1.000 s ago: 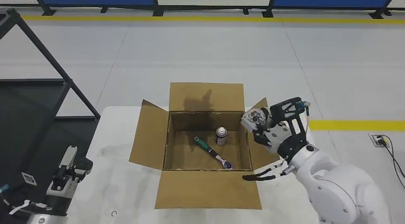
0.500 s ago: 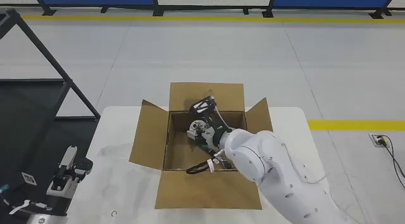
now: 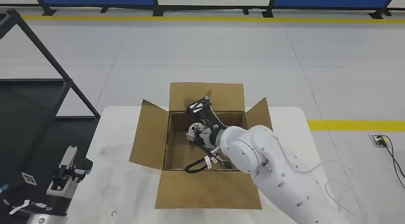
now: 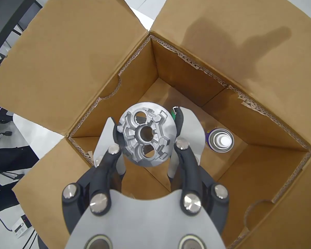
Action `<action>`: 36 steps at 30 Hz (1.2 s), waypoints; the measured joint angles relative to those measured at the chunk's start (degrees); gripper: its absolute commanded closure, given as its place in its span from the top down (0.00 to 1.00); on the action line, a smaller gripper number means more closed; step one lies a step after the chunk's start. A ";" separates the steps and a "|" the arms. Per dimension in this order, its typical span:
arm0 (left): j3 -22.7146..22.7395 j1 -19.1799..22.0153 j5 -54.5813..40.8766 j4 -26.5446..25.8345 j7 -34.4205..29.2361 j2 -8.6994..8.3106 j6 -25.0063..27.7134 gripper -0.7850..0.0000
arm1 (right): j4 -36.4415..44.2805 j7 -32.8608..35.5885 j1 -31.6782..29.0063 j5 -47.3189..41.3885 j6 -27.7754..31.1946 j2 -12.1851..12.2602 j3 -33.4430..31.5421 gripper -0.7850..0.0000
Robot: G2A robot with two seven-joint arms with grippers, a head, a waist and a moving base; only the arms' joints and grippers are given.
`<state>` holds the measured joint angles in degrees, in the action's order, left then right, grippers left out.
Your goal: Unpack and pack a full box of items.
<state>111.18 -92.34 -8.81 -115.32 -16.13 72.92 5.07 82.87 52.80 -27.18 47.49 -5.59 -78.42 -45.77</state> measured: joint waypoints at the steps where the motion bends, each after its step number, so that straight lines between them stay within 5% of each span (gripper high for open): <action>1: 0.00 0.00 0.00 0.00 0.00 0.00 0.00 1.00 | -0.89 -0.21 -0.06 -0.05 0.08 -0.18 0.42 0.00; 17: 0.00 0.00 0.00 0.00 0.00 0.00 0.00 1.00 | -26.53 -4.07 9.85 -8.12 17.88 -6.88 10.27 0.00; 36: 0.00 0.00 0.00 0.00 0.00 0.00 0.00 1.00 | -49.57 -9.73 15.99 -10.64 23.84 -15.91 16.79 0.00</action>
<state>111.18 -92.34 -8.81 -115.32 -16.13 72.92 5.07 33.30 43.07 -11.19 36.85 18.25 -94.33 -28.99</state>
